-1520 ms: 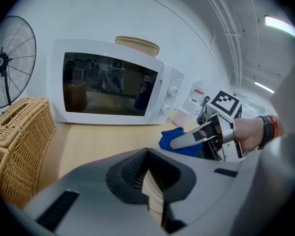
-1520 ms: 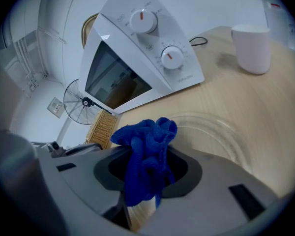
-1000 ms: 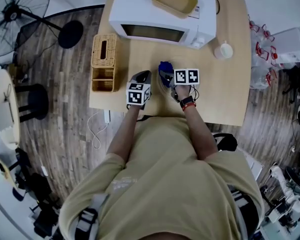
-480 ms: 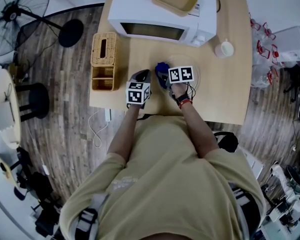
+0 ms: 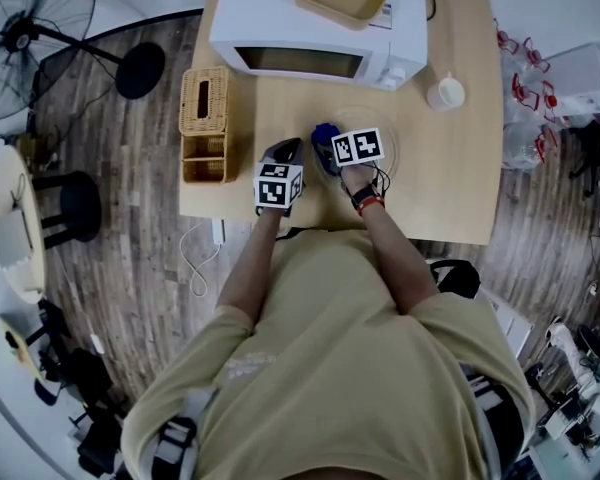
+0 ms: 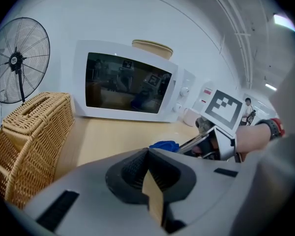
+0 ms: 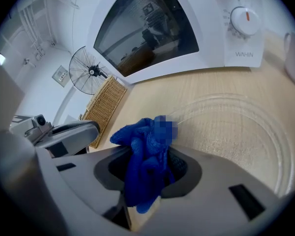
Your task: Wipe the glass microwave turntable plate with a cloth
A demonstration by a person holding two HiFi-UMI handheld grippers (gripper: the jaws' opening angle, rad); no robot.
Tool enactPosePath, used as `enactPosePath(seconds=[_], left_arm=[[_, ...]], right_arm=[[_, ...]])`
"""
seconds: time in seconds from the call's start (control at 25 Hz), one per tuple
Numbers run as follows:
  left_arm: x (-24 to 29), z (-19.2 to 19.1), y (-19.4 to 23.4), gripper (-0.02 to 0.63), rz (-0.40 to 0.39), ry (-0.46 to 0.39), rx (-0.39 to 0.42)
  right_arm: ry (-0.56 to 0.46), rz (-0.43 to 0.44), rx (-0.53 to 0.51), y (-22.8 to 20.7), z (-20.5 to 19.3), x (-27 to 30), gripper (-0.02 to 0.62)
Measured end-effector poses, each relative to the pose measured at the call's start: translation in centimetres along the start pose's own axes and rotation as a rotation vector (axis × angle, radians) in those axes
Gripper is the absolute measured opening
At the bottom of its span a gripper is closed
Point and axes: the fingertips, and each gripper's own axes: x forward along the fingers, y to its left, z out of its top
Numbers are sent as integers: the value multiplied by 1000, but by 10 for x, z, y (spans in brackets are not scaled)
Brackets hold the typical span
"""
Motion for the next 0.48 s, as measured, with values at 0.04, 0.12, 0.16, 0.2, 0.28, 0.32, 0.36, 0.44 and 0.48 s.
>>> enactPosePath(seconds=[0.04, 0.12, 0.16, 0.2, 0.28, 0.32, 0.36, 0.44, 0.48], left_arm=[[0, -1, 0, 18, 0, 1, 0], [0, -2, 1, 18, 0, 2, -1], [0, -2, 1, 18, 0, 2, -1], [0, -2, 1, 18, -1, 3, 1], [0, -2, -1, 18, -5, 5, 6], [0, -2, -2, 18, -7, 6, 9], [0, -2, -3, 18, -10, 6, 12], [2, -1, -6, 18, -15, 5, 19], [2, -1, -6, 18, -18, 4, 21]], right_arm=[[-1, 3, 8, -1, 0, 0, 144], [-3, 3, 20, -3, 0, -2, 144], [-4, 1, 25, -4, 0, -2, 144], [-6, 0, 29, -5, 0, -3, 144], [-8, -2, 36, -6, -1, -5, 144], [-8, -4, 39, -7, -2, -6, 144], [-9, -5, 42, -8, -2, -7, 144], [-11, -9, 47, -10, -3, -8, 144], [-12, -10, 50, -12, -3, -9, 144]])
